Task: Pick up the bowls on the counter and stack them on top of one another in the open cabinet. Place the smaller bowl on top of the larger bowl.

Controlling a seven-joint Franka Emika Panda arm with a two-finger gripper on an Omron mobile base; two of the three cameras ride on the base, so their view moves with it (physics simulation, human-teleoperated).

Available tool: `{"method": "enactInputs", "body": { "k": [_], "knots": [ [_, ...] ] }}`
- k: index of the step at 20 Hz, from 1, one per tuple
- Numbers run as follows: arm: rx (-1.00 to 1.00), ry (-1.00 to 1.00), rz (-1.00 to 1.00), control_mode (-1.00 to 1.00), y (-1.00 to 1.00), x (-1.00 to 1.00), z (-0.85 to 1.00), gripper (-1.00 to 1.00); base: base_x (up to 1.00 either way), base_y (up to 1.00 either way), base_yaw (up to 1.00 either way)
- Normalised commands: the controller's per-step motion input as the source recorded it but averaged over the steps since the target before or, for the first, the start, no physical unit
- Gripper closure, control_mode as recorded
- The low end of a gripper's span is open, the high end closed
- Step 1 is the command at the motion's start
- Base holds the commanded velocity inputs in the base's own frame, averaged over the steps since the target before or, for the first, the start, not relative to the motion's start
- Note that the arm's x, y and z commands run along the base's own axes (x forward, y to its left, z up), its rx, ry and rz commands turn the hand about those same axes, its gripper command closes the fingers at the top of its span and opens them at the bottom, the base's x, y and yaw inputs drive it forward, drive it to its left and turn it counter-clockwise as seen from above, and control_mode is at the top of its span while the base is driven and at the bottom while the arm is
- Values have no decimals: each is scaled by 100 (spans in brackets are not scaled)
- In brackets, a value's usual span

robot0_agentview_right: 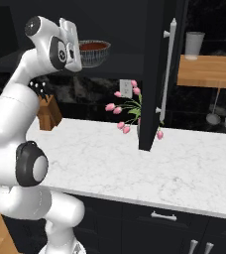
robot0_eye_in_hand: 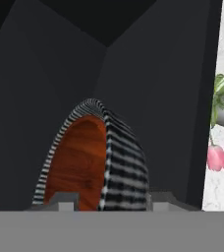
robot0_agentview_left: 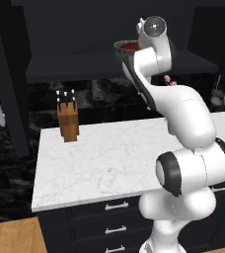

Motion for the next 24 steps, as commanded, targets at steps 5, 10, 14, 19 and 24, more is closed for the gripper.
{"method": "enactInputs", "body": {
  "k": [5,10,14,19,24],
  "knots": [
    [0,-22,0,-100,0,-61,0,-100,0,0,0],
    [0,-26,0,-100,-1,-100,-9,-100,0,0,0],
    [0,-31,0,-100,-3,-100,-22,-100,0,0,0],
    [0,-24,0,-100,-3,-100,-45,-100,0,0,0],
    [-34,-11,7,-100,0,-100,-93,-100,0,0,0]
  ]
}}
